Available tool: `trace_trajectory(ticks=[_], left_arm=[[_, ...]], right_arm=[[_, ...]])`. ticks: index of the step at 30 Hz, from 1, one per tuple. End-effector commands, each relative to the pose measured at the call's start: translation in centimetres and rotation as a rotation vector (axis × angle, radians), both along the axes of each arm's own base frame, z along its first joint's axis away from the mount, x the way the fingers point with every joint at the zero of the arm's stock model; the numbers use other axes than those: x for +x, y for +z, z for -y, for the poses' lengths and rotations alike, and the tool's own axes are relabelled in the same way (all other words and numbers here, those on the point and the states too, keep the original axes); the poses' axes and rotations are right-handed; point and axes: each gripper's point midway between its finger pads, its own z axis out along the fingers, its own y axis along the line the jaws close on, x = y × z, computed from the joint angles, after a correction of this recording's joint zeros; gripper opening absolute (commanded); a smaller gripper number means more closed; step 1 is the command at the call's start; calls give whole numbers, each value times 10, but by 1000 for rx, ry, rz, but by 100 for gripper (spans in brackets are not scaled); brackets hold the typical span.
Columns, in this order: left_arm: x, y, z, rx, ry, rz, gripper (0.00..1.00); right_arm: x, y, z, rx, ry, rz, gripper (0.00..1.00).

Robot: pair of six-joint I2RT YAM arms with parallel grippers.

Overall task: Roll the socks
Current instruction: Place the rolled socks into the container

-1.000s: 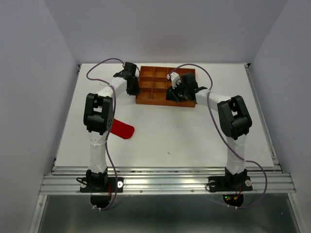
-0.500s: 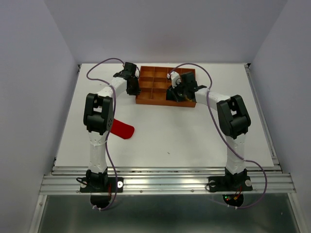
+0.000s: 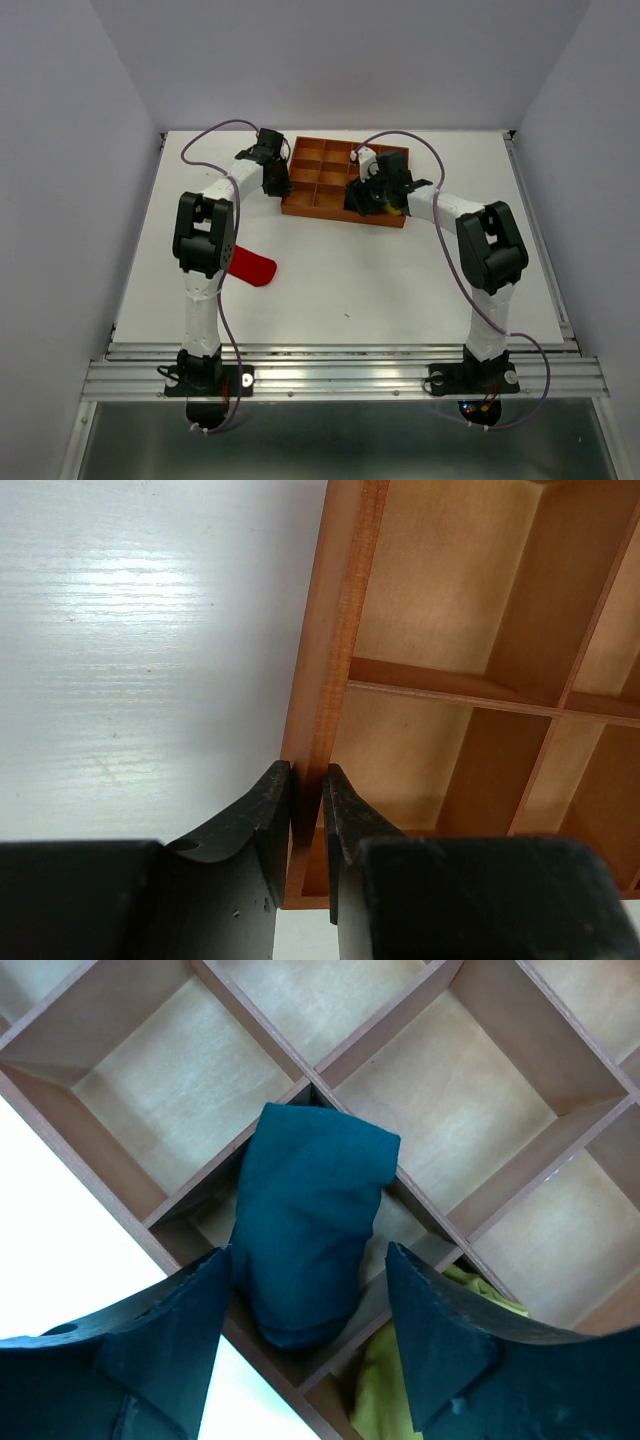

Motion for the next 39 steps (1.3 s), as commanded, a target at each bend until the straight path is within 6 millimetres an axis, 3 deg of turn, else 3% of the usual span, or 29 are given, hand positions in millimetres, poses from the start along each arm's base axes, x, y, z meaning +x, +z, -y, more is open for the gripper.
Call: trace_trajectory(ticks=[1, 6, 15, 26, 31, 39], left_arm=[[10, 2, 0, -25, 35, 25, 0], [10, 2, 0, -27, 37, 24, 0], [10, 0, -1, -25, 39, 18, 0], [9, -2, -1, -24, 40, 12, 0], [9, -2, -1, -22, 39, 14, 0], [9, -5, -1, -19, 37, 10, 0]], right_arm=[[-8, 19, -3, 34, -12, -14, 72], [4, 40, -5, 65, -47, 38, 77], [10, 58, -21, 106, -76, 80, 69], [29, 58, -30, 115, -143, 104, 68], [38, 49, -20, 73, -210, 112, 67], [40, 40, -31, 64, -202, 107, 63]])
